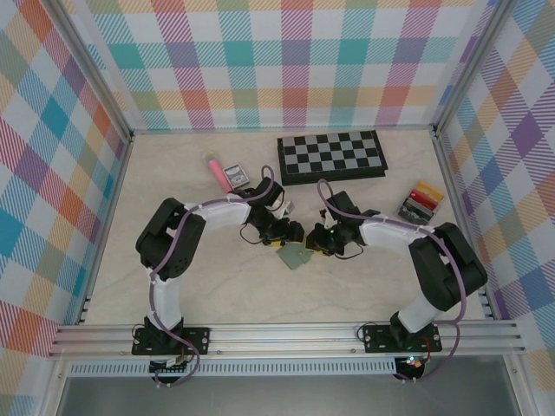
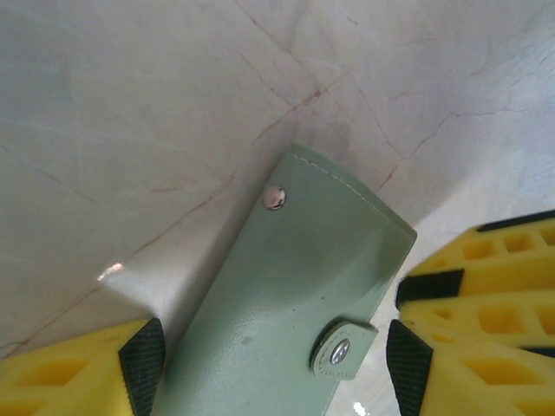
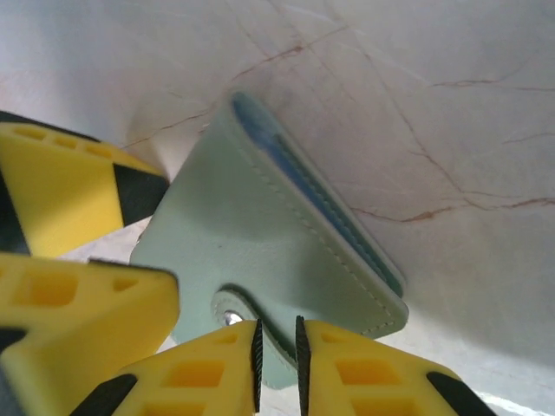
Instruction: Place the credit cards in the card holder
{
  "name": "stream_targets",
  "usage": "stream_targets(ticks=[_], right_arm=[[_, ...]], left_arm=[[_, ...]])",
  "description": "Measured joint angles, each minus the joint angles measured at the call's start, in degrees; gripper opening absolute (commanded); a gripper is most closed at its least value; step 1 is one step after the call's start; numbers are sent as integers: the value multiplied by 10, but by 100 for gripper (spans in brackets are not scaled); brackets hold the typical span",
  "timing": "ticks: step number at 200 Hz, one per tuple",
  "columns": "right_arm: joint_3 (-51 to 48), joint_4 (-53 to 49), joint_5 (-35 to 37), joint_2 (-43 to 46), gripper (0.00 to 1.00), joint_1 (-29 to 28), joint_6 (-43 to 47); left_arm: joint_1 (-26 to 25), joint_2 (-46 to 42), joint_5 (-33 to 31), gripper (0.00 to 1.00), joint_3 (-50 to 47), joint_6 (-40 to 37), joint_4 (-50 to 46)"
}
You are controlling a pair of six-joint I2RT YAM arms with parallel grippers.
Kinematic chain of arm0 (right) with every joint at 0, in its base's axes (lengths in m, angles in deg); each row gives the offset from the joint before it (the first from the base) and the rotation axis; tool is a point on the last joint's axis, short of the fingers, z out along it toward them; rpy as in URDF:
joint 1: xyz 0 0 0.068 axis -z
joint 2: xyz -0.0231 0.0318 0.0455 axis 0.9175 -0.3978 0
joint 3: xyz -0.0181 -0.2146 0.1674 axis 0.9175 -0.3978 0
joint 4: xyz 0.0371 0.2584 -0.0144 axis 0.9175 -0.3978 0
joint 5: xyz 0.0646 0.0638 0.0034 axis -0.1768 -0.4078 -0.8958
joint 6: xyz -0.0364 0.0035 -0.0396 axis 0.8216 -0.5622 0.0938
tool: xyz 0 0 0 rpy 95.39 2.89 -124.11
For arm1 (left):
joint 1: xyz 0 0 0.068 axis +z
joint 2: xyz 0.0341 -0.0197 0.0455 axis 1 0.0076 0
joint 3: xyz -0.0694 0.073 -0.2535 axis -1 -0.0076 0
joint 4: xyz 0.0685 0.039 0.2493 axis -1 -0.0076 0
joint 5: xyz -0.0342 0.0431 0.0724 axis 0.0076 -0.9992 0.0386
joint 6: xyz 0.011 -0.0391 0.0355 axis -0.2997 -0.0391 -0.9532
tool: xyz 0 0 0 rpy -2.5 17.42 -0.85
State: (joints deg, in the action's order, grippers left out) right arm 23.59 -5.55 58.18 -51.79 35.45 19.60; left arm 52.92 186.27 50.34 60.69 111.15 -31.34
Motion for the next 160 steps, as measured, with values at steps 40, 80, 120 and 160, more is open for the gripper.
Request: stream_targets(ticks=[40,80,120,160], right_arm=[[-6,5,5,-17,18,0,-13],[-5,8,6,-23,19,0,-12],[-4,7,7,-24,20,0,-12],[3,-2,11,-24,24,0,-9]], left_arm=[[0,0,21,58,-8,-5,-1],[0,-17,45,51,-50,2,22],[0,-44,57,40,-91,25,51],[0,-75,61,24,-118,55,88]])
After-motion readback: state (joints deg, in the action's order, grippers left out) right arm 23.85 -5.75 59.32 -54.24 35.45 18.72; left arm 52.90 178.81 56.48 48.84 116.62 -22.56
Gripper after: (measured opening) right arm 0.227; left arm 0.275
